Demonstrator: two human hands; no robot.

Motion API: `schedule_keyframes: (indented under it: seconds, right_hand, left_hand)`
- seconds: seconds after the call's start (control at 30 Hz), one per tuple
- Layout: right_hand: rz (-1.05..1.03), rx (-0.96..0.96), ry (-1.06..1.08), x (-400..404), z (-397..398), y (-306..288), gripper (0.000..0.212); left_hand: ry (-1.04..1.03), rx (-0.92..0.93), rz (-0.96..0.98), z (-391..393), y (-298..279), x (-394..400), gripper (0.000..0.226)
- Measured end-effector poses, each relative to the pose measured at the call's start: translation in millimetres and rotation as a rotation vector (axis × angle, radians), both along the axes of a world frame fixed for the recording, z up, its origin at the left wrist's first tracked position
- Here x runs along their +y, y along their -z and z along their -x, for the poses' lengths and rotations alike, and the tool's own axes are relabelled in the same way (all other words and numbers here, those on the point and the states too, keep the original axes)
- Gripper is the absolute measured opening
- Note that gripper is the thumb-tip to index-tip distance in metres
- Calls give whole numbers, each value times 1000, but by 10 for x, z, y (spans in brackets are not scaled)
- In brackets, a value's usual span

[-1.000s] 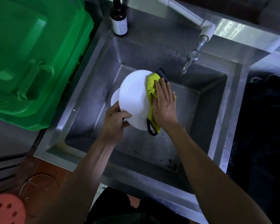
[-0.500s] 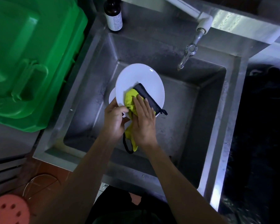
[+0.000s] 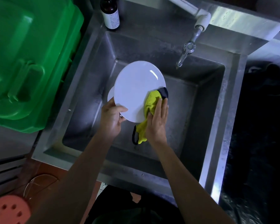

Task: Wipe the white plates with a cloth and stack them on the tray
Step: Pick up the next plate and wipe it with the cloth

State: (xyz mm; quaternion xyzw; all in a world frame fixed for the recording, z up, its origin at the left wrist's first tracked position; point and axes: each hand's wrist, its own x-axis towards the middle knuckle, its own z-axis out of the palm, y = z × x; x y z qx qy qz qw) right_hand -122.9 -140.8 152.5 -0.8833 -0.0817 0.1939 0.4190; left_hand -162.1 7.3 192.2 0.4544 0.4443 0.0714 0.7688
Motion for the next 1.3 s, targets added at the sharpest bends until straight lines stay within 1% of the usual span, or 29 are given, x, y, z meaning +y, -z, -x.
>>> schedule_keyframes:
  seconds: [0.17,0.3,0.4,0.53,0.67,0.77,0.9,1.07,1.2,1.23,1.3]
  right_hand:
    - [-92,96,95,-110,-227,-21,69]
    - [-116,103,100,-246,-429,-6,72]
    - [-87,105,78,-323,-590,1,70]
    - [-54,109,4,-407,-746,-8,60]
    - [-54,30,-96,-477,-848,-48,55]
    - [-57,-48,-172,-489,-906,-99,54]
    - [-42,-140,-251,-496,-949,-161,50]
    - [-7,-308,-374,-461,-911,-204,44]
    - [58,-403,-397,-434,-864,-180,41]
    - [79,-425,-389,-434,-846,-176,39]
    - [119,-472,-365,-430,-818,-181,38]
  left_hand:
    - [146,27,-87,-12,-26,93,42]
    - [276,7,-124,12,-69,220,37]
    - [383,58,-189,27,-90,303,37]
    - [539,109,-281,-31,-159,366,41]
    - [701,141,-326,-130,-235,389,45]
    - [841,132,-402,-219,-295,369,47]
    - [980,180,-546,-372,-317,337,63]
    - [1141,215,-686,-527,-327,258,59]
    - [1189,238,-764,-569,-311,234,48]
    - [1182,243,-767,-567,-305,216,51]
    - [1124,244,-776,-546,-280,172,65]
